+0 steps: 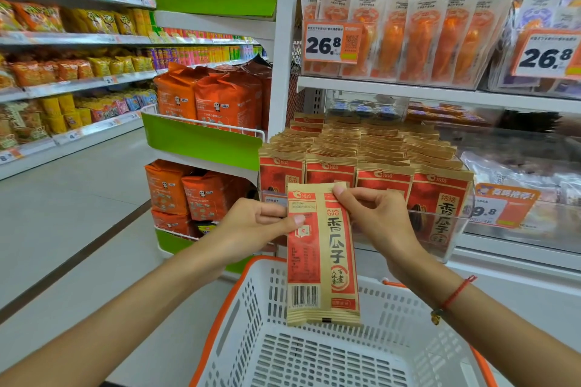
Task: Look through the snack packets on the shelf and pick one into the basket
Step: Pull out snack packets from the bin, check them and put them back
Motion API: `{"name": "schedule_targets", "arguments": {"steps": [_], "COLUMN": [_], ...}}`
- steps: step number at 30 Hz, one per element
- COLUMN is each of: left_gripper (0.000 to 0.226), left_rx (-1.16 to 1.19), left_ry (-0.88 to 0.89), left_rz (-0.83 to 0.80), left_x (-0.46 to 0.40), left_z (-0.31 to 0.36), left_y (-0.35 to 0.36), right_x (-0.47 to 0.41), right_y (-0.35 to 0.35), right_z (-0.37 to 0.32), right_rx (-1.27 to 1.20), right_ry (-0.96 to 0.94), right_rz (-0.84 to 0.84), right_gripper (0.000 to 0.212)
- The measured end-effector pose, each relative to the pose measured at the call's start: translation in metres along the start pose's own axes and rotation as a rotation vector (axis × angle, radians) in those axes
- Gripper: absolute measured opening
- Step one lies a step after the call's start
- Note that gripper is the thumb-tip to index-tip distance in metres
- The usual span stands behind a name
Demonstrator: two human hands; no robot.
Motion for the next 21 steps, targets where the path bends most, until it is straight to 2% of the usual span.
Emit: {"name": "schedule_targets", "arguments": {"steps": [5,8,10,15,19,21], "left_gripper": [0.022,0.014,0.021,0.028,0.024,0.023], "left_rx": [0.01,0.122,0.189,0.234,0.239,0.25], "left_ry": [0.033,0.077,0.089,0.113,0.133,0.127], "left_rz": [0.134,0.275,0.372,0.445,0.465,0.484], "left_x": [-0.001,-0.001,-0.001,0.002,0.003,0.002], "left_z": [-0.001,0.001,0.001,0.002,0.001,-0.001], "left_y": [-0.011,-0.022,-0.031,-0.033,-0.026,-0.024], "right_x": [0.0,0.002,0.003,0.006,0.005,0.006], "right_y": [0.006,0.014,0.018,0.02,0.017,0.015], "right_z": [-0.003,-0.002,-0.001,-0.01,-0.008,-0.008], "right_rx": [0.037,0.097,0.144,0.081,0.157,0.299], "right_ry": [-0.003,-0.028,-0.089,-0.221,-0.253,-0.27], "right_rz": [-0.103,-0.22,-0.25,-0.174,-0.102,-0.069], "right_gripper": [0.018,0.027,0.035,0.029,0.027,0.03]}}
Point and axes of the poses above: each hand's wrist, its own x-axis away from the middle knuckle, its own y-axis out of the palm, z = x × y, the point moved 5 cm from there along -x, towards the middle knuckle, and after that the axes turned 1 degree about x, right-handed, at the moved point
